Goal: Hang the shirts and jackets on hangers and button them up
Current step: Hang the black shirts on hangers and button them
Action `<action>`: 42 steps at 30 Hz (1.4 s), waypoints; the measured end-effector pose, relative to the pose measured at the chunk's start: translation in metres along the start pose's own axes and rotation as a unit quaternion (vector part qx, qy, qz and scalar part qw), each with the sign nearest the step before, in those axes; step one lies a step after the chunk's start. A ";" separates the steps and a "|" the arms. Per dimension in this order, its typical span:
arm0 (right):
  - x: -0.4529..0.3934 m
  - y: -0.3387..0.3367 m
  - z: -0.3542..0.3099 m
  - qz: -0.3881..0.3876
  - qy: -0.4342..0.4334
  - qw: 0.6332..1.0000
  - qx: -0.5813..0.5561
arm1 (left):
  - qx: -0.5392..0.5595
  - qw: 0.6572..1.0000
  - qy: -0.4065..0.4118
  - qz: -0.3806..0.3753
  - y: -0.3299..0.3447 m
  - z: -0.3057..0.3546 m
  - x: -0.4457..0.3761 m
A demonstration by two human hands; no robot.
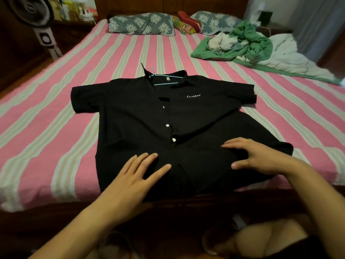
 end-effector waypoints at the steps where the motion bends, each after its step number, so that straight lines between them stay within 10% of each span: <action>1: 0.000 -0.005 0.002 0.046 0.000 0.999 -0.015 | -0.018 1.000 -0.019 0.017 0.001 -0.004 0.010; 7: 0.031 -0.017 -0.039 0.358 -0.053 0.932 0.027 | 0.012 0.982 -0.098 0.162 -0.015 -0.025 0.057; 13: 0.051 -0.003 -0.056 0.162 -0.058 0.984 0.049 | 0.101 0.965 0.002 0.242 -0.084 -0.034 0.063; 18: 0.063 0.022 -0.063 -0.086 -0.060 0.988 0.111 | 0.144 0.975 -0.127 -0.112 -0.069 -0.035 0.068; 22: 0.065 0.038 -0.069 -0.250 -0.028 0.949 0.190 | 0.089 0.895 -0.183 -0.397 -0.028 -0.010 0.087; 26: 0.010 -0.006 -0.116 0.010 -0.037 0.999 0.030 | 0.340 0.918 -0.111 -0.170 -0.058 0.011 0.013; 30: -0.069 0.005 -0.157 0.108 0.065 0.992 -0.019 | 0.487 0.837 -0.203 0.144 -0.070 -0.022 -0.063; 35: -0.114 0.024 -0.134 0.045 0.145 0.988 -0.043 | 0.392 0.873 -0.267 0.113 -0.034 -0.059 -0.100; 42: -0.114 0.025 -0.093 0.036 0.113 0.939 -0.323 | 0.212 0.966 -0.141 0.044 -0.037 -0.039 -0.126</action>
Point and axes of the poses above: each hand's wrist, its own x-axis away from the middle knuckle, its own y-axis out of the palm, z = x × y, the point moved 7 cm from there along -x, towards the middle knuckle, and after that the axes turned 12 degrees about x, right-handed, at the moved point
